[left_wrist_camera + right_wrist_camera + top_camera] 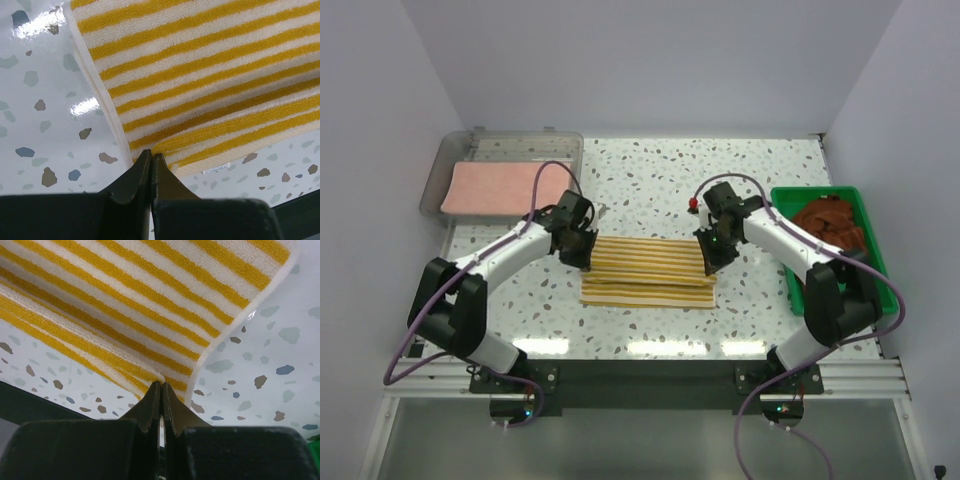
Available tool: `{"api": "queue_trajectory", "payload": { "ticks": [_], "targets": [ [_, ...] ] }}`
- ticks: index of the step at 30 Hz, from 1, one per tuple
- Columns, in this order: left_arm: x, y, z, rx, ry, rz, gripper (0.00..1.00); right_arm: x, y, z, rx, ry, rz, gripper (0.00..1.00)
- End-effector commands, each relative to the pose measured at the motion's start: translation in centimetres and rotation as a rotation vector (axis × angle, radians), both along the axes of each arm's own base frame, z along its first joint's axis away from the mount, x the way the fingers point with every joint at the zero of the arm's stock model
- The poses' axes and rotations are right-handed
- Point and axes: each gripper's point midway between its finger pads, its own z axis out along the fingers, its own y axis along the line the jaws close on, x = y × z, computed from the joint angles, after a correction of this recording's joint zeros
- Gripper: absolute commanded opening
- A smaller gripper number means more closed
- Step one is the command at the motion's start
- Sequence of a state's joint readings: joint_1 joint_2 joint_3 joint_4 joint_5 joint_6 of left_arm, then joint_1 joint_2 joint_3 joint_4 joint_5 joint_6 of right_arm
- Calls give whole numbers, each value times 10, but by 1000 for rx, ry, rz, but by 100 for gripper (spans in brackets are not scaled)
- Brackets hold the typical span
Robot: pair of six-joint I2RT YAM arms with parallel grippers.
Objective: Fold and stack the towels
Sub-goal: Fold the towel
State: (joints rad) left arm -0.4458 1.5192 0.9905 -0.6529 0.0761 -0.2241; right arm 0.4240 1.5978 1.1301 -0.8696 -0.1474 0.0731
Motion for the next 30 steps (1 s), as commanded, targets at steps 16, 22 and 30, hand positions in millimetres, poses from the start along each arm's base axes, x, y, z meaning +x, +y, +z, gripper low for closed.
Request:
{"api": "queue_trajectory", "payload": {
  "ticks": [16,22,30],
  "targets": [
    [-27,35,3,123,93,62,0,-24,-29,23,-172,76,7,0],
    [-29,33,-17,131,144,57,2,-30,-27,-11,-205,169,9,0],
    [-33,23,-23,74,159,54,28,-37,-20,-17,-179,176,26,30]
  ]
}}
